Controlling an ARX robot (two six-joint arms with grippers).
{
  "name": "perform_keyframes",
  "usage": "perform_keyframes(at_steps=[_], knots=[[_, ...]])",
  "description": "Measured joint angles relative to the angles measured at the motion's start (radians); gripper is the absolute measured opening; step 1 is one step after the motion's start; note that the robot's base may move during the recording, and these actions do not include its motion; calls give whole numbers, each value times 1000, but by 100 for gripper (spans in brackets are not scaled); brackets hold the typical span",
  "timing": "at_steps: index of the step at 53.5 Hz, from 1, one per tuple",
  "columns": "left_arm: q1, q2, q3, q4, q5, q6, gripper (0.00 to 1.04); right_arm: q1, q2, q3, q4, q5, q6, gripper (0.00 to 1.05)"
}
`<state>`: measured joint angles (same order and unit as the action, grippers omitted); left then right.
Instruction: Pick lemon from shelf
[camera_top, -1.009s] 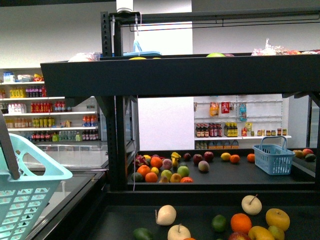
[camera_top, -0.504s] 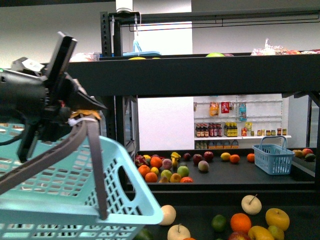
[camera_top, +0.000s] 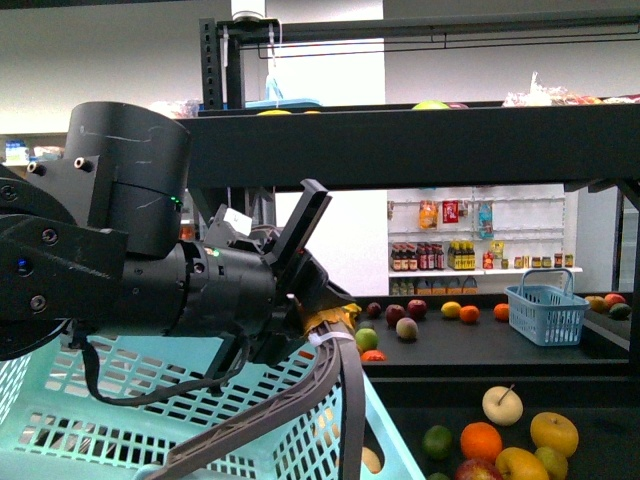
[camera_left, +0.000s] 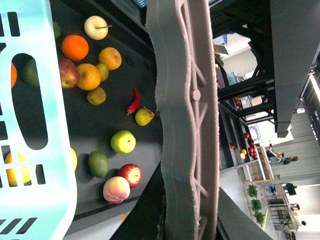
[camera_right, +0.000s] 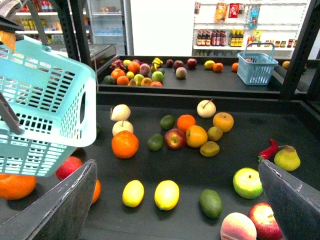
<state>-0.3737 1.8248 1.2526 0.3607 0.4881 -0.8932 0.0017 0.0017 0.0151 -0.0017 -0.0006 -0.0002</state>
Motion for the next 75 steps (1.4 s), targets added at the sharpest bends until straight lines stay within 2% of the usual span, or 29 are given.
perform_keyframes(at_steps=[4, 5, 9, 10, 12, 14, 16, 22, 26, 31, 35, 48, 58, 68, 75], knots=[[-3, 6, 0, 6, 2, 11, 11, 0, 0, 0, 0, 0, 0, 97], [-3, 8, 0, 6, 2, 13, 11, 8, 5, 0, -1, 29, -10, 97], [-2, 10, 0, 6, -1, 14, 11, 87, 103, 12, 42, 295, -63, 97], [-1, 10, 0, 6, -2, 14, 11, 95, 149, 20, 71, 341, -72, 97], [0, 10, 1, 6, -6, 13, 11, 86, 254, 45, 131, 367, -74, 97], [0, 10, 1, 6, -5, 14, 11, 63, 344, 74, 175, 351, -69, 97], [0, 10, 1, 6, -5, 17, 11, 13, 505, 133, 241, 289, -50, 97], [-1, 10, 1, 6, -2, 17, 11, -62, 865, 299, 334, 129, -3, 97], [0, 10, 1, 6, -2, 17, 11, -79, 1093, 422, 331, 30, 19, 97], [0, 10, 1, 6, -5, 17, 11, -80, 1374, 583, 311, -37, 27, 97], [-1, 10, 2, 6, -1, 17, 11, -74, 1579, 689, 336, -5, -6, 97], [0, 11, 2, 6, -2, 19, 11, -68, 2020, 1024, 230, -51, -68, 97], [0, 11, 2, 6, -1, 19, 11, -47, 2224, 1188, 154, -67, -40, 97], [0, 11, 2, 6, -2, 19, 11, -16, 2372, 1328, 113, -15, -42, 97], [0, 11, 2, 6, -2, 19, 11, 1, 2450, 1402, 91, -15, -42, 97]])
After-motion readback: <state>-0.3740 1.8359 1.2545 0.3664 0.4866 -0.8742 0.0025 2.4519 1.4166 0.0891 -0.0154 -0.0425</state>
